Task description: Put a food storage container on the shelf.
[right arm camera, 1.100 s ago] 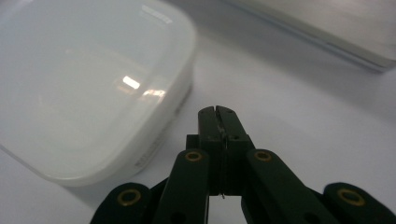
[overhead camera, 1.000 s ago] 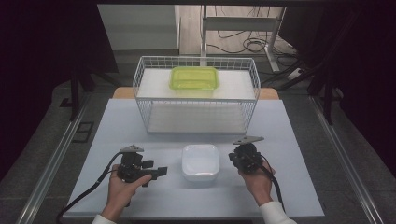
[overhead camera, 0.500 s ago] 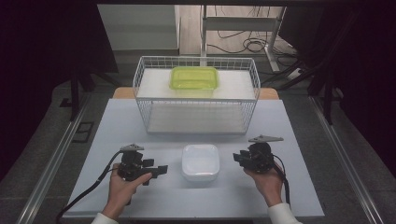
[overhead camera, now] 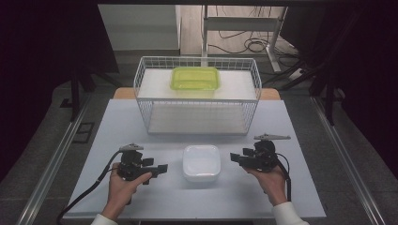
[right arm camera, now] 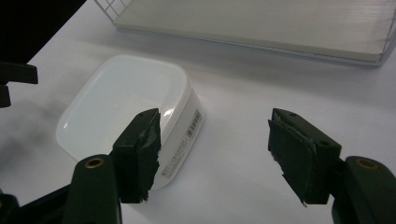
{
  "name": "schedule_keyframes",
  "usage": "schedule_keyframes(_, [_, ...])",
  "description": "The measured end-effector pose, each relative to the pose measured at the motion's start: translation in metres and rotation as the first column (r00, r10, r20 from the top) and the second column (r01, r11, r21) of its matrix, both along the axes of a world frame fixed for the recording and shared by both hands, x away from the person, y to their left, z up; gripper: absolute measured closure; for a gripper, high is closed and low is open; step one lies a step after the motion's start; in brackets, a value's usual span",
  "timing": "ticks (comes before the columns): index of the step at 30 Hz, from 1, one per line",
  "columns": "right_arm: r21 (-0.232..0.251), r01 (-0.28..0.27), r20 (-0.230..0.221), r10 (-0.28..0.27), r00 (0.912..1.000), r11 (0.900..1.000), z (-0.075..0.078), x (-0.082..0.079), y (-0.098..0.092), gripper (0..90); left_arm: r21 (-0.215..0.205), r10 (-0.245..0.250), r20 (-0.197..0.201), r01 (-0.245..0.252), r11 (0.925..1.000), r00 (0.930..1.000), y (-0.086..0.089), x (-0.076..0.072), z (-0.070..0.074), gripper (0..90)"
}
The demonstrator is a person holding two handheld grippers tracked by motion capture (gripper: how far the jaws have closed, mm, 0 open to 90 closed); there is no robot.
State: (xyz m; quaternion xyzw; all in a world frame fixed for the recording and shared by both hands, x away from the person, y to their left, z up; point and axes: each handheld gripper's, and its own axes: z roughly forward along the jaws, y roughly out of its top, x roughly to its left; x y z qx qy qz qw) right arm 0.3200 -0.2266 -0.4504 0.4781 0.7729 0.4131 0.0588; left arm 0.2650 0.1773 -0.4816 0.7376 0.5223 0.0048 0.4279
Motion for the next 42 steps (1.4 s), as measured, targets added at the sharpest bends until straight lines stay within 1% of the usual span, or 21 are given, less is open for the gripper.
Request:
schedule_keyframes(3, [0.001, -0.004, -0.008, 0.004, 1.0, 1.0, -0.001, 0.002, 0.0, 34.8, -0.011, 0.015, -0.014, -0.015, 0.9998, 0.9998, 0.0, 0.003, 0.0, 24.7])
schedule_keyframes(5, [0.017, -0.007, -0.012, 0.007, 0.9999, 1.0, 0.0, 0.002, 0.0, 35.1, -0.035, 0.026, -0.033, -0.027, 0.999, 0.9991, -0.001, 0.005, 0.0, 24.6])
schedule_keyframes(8, [0.04, -0.015, -0.025, 0.016, 0.9995, 0.999, 0.001, 0.002, -0.001, 35.7, -0.078, 0.025, -0.059, -0.03, 0.9965, 0.9979, -0.001, 0.009, -0.001, 25.0])
schedule_keyframes(11, [0.07, -0.022, -0.04, 0.025, 0.9989, 0.997, 0.0, 0.003, -0.002, 36.8, -0.105, 0.029, -0.094, -0.038, 0.9938, 0.9952, -0.001, 0.013, -0.002, 26.6])
schedule_keyframes(14, [0.101, -0.034, -0.066, 0.041, 0.997, 0.994, -0.002, 0.006, 0.0, 37.5, -0.135, 0.029, -0.12, -0.045, 0.9899, 0.9923, -0.001, 0.017, -0.003, 28.0])
schedule_keyframes(17, [0.11, -0.049, -0.09, 0.059, 0.9942, 0.993, -0.006, 0.009, 0.004, 38.2, -0.182, 0.018, -0.152, -0.046, 0.9822, 0.9882, -0.002, 0.021, -0.005, 29.2])
schedule_keyframes(19, [0.113, -0.057, -0.103, 0.069, 0.9923, 0.992, -0.008, 0.011, 0.006, 38.9, -0.212, 0.009, -0.164, -0.044, 0.9762, 0.9864, -0.002, 0.024, -0.006, 30.3])
schedule_keyframes(20, [0.121, -0.06, -0.112, 0.074, 0.9909, 0.991, -0.009, 0.012, 0.007, 39.4, -0.22, 0.01, -0.17, -0.048, 0.9744, 0.9853, -0.003, 0.026, -0.007, 30.7])
schedule_keyframes(21, [0.121, -0.06, -0.112, 0.074, 0.9909, 0.991, -0.009, 0.012, 0.007, 39.4, -0.22, 0.01, -0.17, -0.048, 0.9744, 0.9853, -0.003, 0.026, -0.007, 31.2])
schedule_keyframes(22, [0.13, -0.064, -0.117, 0.079, 0.99, 0.989, -0.01, 0.013, 0.007, 39.9, -0.232, 0.004, -0.184, -0.048, 0.9716, 0.9829, -0.003, 0.029, -0.008, 31.2])
schedule_keyframes(24, [0.147, -0.07, -0.133, 0.09, 0.987, 0.987, -0.013, 0.015, 0.01, 41.1, -0.235, 0.003, -0.198, -0.05, 0.9706, 0.9803, -0.006, 0.034, -0.01, 32.9])
schedule_keyframes(25, [0.151, -0.076, -0.145, 0.098, 0.9845, 0.986, -0.015, 0.016, 0.013, 41.5, -0.244, -0.013, -0.207, -0.039, 0.9689, 0.9782, -0.01, 0.038, -0.012, 34.5])
schedule_keyframes(27, [0.151, -0.083, -0.147, 0.105, 0.9835, 0.985, -0.016, 0.016, 0.014, 42.0, -0.264, -0.03, -0.218, -0.03, 0.9641, 0.9756, -0.013, 0.041, -0.014, 35.9])
schedule_keyframes(31, [0.165, -0.091, -0.157, 0.117, 0.9806, 0.982, -0.02, 0.015, 0.017, 43.4, -0.264, -0.061, -0.223, 0.0, 0.9645, 0.9729, -0.022, 0.048, -0.015, 38.5])
schedule_keyframes(33, [0.169, -0.09, -0.166, 0.118, 0.979, 0.982, -0.022, 0.015, 0.018, 44.1, -0.292, -0.068, -0.233, -0.003, 0.9565, 0.9701, -0.024, 0.051, -0.017, 39.5])
schedule_keyframes(34, [0.171, -0.088, -0.169, 0.118, 0.9785, 0.981, -0.023, 0.015, 0.018, 44.4, -0.298, -0.068, -0.238, -0.006, 0.9544, 0.9688, -0.024, 0.052, -0.018, 39.7])
schedule_keyframes(36, [0.183, -0.083, -0.177, 0.116, 0.9773, 0.979, -0.026, 0.016, 0.018, 45.3, -0.301, -0.074, -0.248, -0.004, 0.9536, 0.9661, -0.025, 0.053, -0.02, 40.6])
schedule_keyframes(39, [0.202, -0.069, -0.204, 0.111, 0.9727, 0.977, -0.032, 0.017, 0.016, 46.4, -0.318, -0.088, -0.262, 0.0, 0.9482, 0.9611, -0.027, 0.055, -0.024, 41.8])
schedule_keyframes(40, [0.205, -0.068, -0.209, 0.111, 0.9715, 0.976, -0.034, 0.018, 0.016, 46.8, -0.329, -0.091, -0.264, -0.001, 0.9443, 0.9602, -0.028, 0.056, -0.026, 42.3])
schedule_keyframes(41, [0.215, -0.066, -0.221, 0.115, 0.9684, 0.974, -0.036, 0.019, 0.017, 47.7, -0.336, -0.099, -0.266, 0.004, 0.9418, 0.9589, -0.028, 0.057, -0.027, 43.1])
schedule_keyframes(42, [0.223, -0.069, -0.23, 0.122, 0.9656, 0.972, -0.038, 0.019, 0.017, 48.1, -0.348, -0.103, -0.269, 0.003, 0.9375, 0.9575, -0.029, 0.058, -0.028, 43.6])
